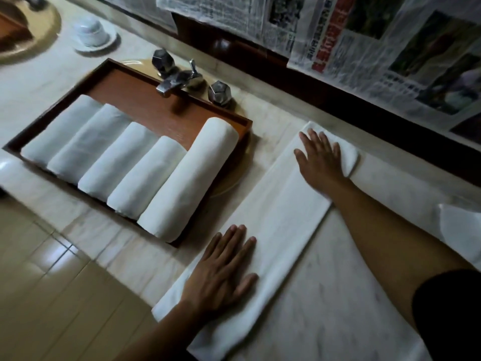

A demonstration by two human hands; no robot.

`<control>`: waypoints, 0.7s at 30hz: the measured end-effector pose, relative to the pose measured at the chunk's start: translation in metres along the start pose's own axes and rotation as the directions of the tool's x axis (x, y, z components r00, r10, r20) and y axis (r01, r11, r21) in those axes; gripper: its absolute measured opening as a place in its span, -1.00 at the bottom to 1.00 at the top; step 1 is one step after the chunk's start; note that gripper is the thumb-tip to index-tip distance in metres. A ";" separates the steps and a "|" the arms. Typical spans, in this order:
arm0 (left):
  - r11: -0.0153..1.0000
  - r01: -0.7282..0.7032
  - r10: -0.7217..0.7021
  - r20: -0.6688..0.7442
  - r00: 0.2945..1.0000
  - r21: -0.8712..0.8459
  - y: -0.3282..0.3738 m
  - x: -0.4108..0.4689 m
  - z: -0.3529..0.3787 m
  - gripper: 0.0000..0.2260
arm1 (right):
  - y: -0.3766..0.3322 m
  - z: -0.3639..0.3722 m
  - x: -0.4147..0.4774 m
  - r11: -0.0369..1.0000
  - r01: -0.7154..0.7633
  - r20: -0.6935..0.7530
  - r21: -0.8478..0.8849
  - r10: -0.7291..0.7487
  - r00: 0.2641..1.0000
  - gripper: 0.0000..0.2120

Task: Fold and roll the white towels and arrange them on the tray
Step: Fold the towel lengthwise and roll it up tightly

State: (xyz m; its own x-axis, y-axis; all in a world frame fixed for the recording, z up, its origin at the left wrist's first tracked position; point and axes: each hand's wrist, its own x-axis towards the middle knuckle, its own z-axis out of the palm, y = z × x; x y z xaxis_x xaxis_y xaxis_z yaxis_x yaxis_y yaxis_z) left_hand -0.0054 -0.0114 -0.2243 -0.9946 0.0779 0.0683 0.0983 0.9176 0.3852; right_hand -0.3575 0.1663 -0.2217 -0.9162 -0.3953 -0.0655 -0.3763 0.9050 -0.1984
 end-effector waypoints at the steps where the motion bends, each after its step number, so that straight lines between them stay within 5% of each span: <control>1: 1.000 0.003 -0.003 0.003 1.000 -0.003 0.000 0.001 0.000 -0.38 | -0.003 0.000 0.002 1.000 -0.019 0.013 -0.008 0.019 1.000 -0.42; 10: 1.000 -0.004 0.003 0.045 0.999 0.031 -0.005 0.004 0.001 -0.41 | -0.092 0.036 -0.182 0.974 0.228 -0.100 -0.012 -0.228 0.968 -0.44; 16: 0.997 -0.051 0.051 -0.004 0.999 0.057 0.013 -0.015 -0.003 -0.48 | -0.051 0.032 -0.125 0.968 0.236 -0.113 -0.091 -0.245 0.963 -0.49; 21: 0.999 -0.014 0.012 0.041 0.999 0.038 0.018 -0.039 0.002 -0.49 | -0.027 0.006 -0.087 0.972 0.229 -0.322 -0.052 -0.233 0.918 -0.59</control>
State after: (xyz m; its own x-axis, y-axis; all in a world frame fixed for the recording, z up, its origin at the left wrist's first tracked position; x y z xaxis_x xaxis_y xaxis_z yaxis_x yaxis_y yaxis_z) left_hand 0.0350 0.0030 -0.2223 -0.9939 0.1050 0.0349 0.1106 0.9307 0.3487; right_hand -0.2671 0.1752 -0.2166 -0.7974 -0.5232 0.3006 -0.5825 0.7975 -0.1571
